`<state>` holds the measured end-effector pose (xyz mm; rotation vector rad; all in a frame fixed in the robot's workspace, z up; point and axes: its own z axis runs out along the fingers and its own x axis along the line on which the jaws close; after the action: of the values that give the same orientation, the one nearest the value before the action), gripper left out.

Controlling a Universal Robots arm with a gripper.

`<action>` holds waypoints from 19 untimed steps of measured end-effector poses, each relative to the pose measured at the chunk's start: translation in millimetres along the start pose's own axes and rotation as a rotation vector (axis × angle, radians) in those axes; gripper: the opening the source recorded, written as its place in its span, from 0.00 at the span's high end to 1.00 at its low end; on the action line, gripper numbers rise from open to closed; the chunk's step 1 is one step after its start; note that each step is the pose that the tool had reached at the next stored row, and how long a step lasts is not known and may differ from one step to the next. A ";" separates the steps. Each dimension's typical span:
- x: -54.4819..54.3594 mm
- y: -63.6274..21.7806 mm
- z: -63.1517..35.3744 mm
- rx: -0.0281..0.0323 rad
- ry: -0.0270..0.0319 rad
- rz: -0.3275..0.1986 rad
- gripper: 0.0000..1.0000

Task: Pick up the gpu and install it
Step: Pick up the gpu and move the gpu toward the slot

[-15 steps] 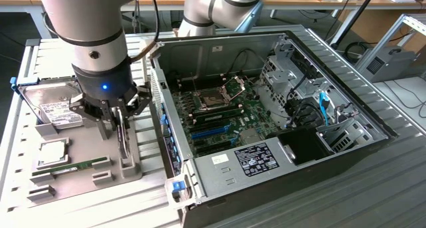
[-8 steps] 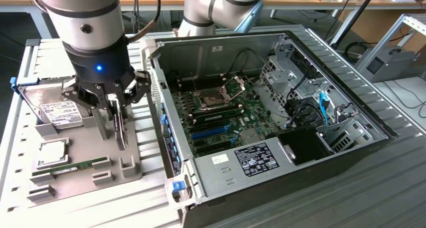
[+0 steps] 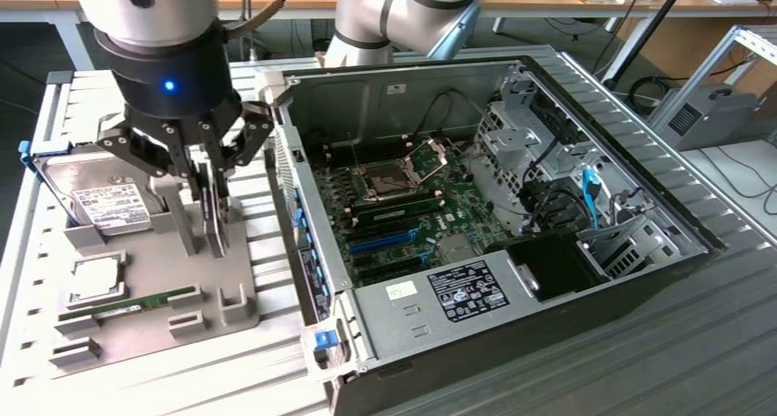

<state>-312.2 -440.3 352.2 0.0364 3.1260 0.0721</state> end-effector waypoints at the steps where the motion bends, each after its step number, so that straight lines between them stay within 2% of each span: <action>1: 0.0 0.2 -4.0 0.0000 0.0000 0.000 0.72; 3: -0.3 1.0 -19.6 -0.0001 -0.0003 0.000 0.72; 7: -0.5 1.8 -37.7 0.0000 -0.0003 0.000 0.72; 19: -1.0 3.4 -72.2 0.0000 -0.0003 0.000 0.72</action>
<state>-312.2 -440.3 424.5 0.0364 3.1256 0.0722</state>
